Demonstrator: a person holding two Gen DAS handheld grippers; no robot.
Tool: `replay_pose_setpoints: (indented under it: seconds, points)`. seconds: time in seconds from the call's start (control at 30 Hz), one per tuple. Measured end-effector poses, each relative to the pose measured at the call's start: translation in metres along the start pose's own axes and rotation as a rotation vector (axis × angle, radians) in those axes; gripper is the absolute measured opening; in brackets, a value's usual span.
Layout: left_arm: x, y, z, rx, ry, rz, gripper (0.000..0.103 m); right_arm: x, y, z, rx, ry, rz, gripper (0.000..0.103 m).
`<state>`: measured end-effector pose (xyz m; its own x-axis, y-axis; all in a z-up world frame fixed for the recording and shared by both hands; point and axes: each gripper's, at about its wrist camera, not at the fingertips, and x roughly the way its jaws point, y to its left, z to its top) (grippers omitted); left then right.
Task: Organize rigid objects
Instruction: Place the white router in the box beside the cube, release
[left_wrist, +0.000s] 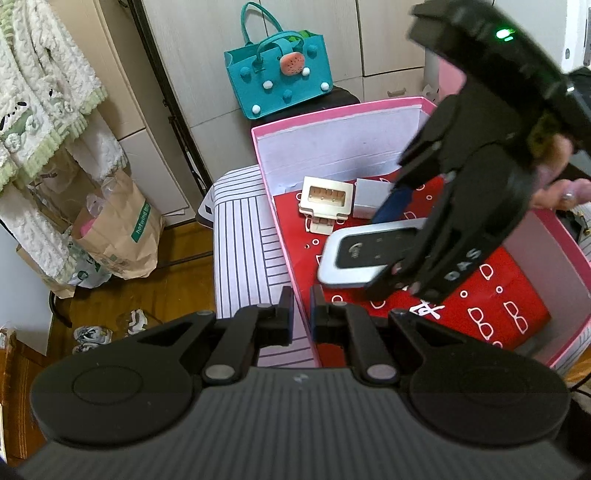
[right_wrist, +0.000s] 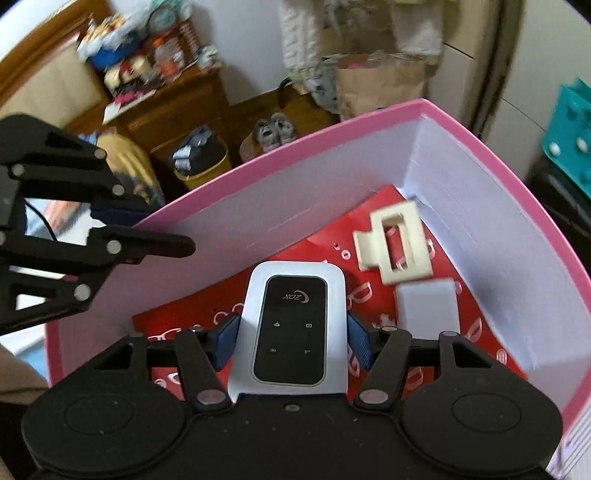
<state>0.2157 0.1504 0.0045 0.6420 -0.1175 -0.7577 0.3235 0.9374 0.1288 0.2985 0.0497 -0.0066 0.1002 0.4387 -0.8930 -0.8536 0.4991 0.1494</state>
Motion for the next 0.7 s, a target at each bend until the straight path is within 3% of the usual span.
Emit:
replay_pose_setpoints:
  seconds: [0.17,0.33,0.53,0.63,0.7]
  points:
    - [0.000,0.002,0.000,-0.012,-0.003,-0.004,0.007,0.015,-0.006,0.014,-0.016,0.051,-0.029,0.066]
    - [-0.001,0.001,-0.001,-0.014,-0.003,-0.002,0.007,0.013,-0.003,0.012,-0.097,0.033,-0.118,0.066]
    - [-0.001,0.000,-0.002,-0.015,-0.007,0.002,0.007,-0.048,0.011,-0.014,-0.085,-0.163,-0.159,0.070]
    - [-0.001,0.003,-0.001,-0.028,-0.003,-0.008,0.008,-0.085,0.016,-0.044,-0.004,-0.304,-0.096,0.078]
    - [-0.001,0.005,-0.001,-0.038,-0.002,-0.016,0.008,-0.108,0.024,-0.067,-0.004,-0.355,-0.105,0.079]
